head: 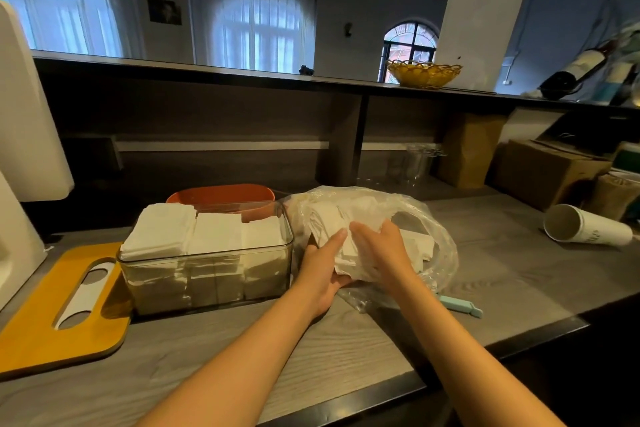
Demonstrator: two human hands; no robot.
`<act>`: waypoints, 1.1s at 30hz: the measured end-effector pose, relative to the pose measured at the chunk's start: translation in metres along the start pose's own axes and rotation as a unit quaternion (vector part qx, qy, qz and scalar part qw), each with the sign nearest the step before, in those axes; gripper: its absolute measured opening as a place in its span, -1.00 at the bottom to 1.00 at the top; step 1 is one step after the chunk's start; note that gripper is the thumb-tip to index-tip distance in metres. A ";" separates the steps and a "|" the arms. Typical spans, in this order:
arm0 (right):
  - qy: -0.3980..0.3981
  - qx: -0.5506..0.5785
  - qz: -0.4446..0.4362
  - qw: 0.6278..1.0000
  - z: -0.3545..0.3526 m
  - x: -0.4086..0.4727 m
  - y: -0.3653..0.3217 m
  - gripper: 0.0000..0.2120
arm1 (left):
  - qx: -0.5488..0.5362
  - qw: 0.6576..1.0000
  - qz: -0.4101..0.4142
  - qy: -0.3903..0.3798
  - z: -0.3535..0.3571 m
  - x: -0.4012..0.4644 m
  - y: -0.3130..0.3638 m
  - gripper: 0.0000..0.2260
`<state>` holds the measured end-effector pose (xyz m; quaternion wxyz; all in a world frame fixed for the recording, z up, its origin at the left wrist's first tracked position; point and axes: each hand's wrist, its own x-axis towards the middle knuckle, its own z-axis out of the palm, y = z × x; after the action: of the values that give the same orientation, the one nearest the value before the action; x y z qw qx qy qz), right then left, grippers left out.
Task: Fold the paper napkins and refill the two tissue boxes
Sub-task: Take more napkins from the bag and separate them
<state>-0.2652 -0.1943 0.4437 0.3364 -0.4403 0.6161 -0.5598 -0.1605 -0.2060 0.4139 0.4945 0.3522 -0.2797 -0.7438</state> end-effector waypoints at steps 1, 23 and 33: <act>0.000 0.005 -0.026 1.000 0.000 0.002 -0.001 -0.81 | -0.005 1.000 0.004 0.008 0.001 0.002 0.000 -0.55; 0.044 0.078 -0.082 0.993 0.012 0.029 -0.002 -0.77 | -0.018 0.994 0.095 0.055 -0.005 0.010 0.002 -0.69; 0.063 0.315 -0.093 0.942 -0.011 0.028 -0.008 -0.87 | -0.068 0.996 0.055 0.027 -0.004 0.000 0.008 -0.80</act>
<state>-0.2844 -0.2156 0.4551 0.3650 -0.3311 0.3843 -0.7807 -0.1531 -0.2093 0.4180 0.5647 0.3218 -0.2337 -0.7232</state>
